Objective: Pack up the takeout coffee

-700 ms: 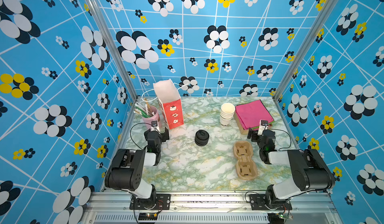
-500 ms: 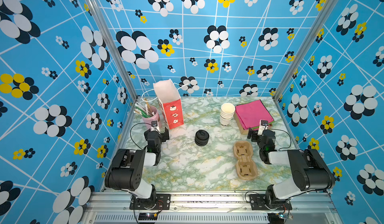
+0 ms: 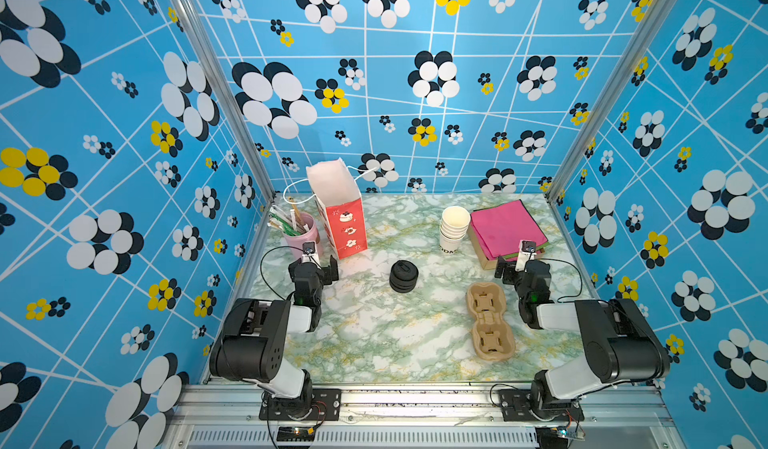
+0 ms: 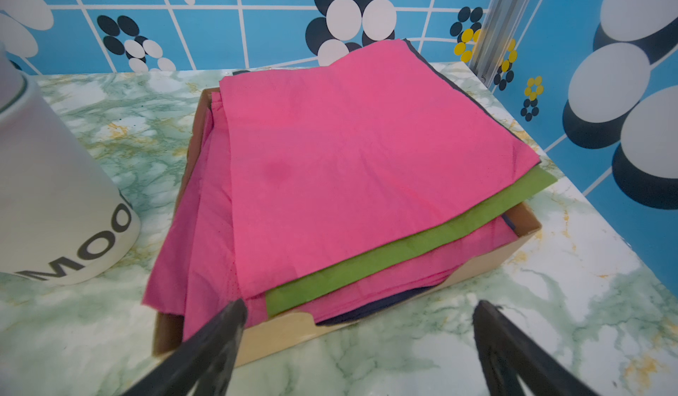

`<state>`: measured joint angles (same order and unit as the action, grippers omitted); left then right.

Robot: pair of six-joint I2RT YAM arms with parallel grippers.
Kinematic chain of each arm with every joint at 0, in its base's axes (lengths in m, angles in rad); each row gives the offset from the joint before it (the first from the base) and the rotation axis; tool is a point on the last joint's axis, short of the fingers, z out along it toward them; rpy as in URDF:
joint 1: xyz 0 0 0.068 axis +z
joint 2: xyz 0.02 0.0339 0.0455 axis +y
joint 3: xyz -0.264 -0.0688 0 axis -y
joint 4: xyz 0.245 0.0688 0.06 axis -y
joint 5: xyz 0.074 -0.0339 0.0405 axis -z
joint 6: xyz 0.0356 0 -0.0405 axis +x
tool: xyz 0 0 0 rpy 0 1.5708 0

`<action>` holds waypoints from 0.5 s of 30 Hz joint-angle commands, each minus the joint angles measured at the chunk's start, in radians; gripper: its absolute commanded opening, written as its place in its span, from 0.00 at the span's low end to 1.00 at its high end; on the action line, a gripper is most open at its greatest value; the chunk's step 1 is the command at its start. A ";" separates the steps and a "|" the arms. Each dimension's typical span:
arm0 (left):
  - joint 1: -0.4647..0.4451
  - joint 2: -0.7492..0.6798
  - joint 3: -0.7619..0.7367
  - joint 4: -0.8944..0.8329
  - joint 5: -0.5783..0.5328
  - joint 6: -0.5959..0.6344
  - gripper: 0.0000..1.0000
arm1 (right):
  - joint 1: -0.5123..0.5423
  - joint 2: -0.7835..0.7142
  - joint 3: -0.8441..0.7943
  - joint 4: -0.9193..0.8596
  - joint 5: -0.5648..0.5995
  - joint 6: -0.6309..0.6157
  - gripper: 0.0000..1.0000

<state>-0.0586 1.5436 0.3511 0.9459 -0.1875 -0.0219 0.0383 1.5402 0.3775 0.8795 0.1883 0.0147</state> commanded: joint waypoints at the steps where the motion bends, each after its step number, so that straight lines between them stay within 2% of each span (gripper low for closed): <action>1: 0.009 0.006 0.020 -0.002 0.022 0.000 0.99 | -0.005 0.006 0.014 0.010 -0.002 0.013 0.99; 15: 0.008 0.006 0.018 0.000 0.022 0.000 0.99 | -0.006 0.003 0.009 0.015 0.002 0.012 0.99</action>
<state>-0.0586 1.5436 0.3511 0.9455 -0.1787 -0.0223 0.0383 1.5402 0.3775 0.8795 0.1883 0.0147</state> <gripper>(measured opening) 0.992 0.991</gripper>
